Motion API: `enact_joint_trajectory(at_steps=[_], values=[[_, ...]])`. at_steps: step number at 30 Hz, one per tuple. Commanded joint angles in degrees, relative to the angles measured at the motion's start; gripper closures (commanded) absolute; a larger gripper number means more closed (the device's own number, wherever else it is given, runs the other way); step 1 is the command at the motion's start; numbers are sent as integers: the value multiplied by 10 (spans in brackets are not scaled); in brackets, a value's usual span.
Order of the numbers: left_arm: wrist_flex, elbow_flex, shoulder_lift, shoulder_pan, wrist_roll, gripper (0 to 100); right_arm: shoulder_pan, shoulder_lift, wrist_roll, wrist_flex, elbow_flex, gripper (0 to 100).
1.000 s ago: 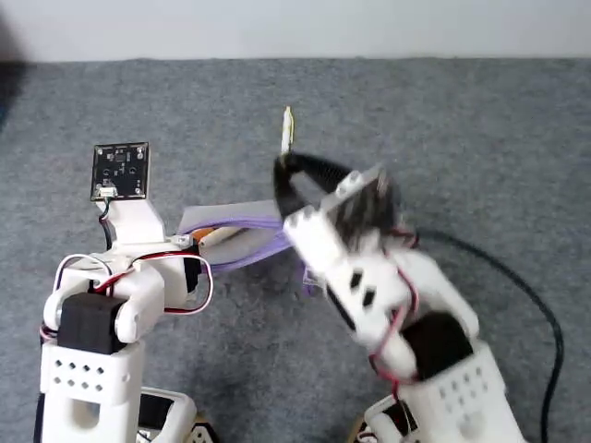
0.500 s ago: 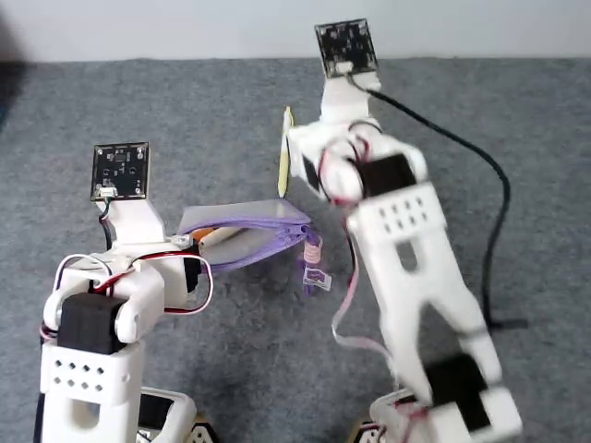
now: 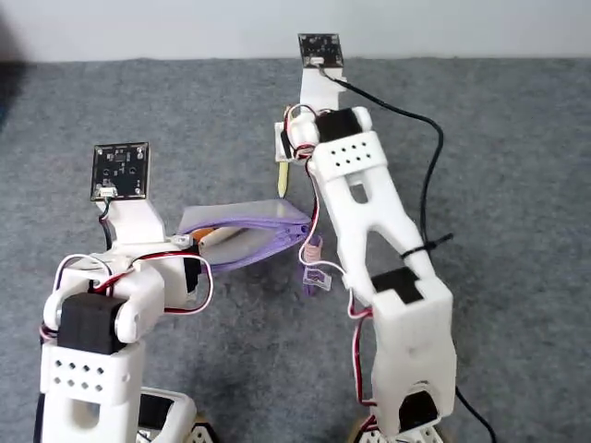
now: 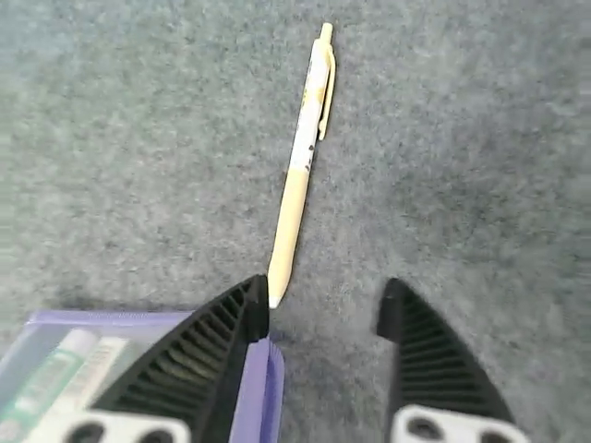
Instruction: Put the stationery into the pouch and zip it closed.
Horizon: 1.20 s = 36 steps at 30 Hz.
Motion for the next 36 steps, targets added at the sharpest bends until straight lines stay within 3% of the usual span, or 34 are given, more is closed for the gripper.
enact_joint_trajectory(at_steps=[1,15,24,26,30,33,36], values=[[-11,-1,2,1,6,986,-7,31,-6,3,-65,768],[-11,-1,0,1,6,986,-40,219,-6,2,-210,768],[-11,-1,0,-2,6,986,-46,301,-4,5,-229,770],[-11,-1,0,-3,6,986,-42,305,-5,13,-233,808],[-11,-1,0,-2,6,986,-38,310,-4,29,-250,991],[-11,-1,0,-2,6,986,-28,307,-4,61,-250,959],[-11,-1,0,-2,6,986,-13,302,-4,106,-258,995]])
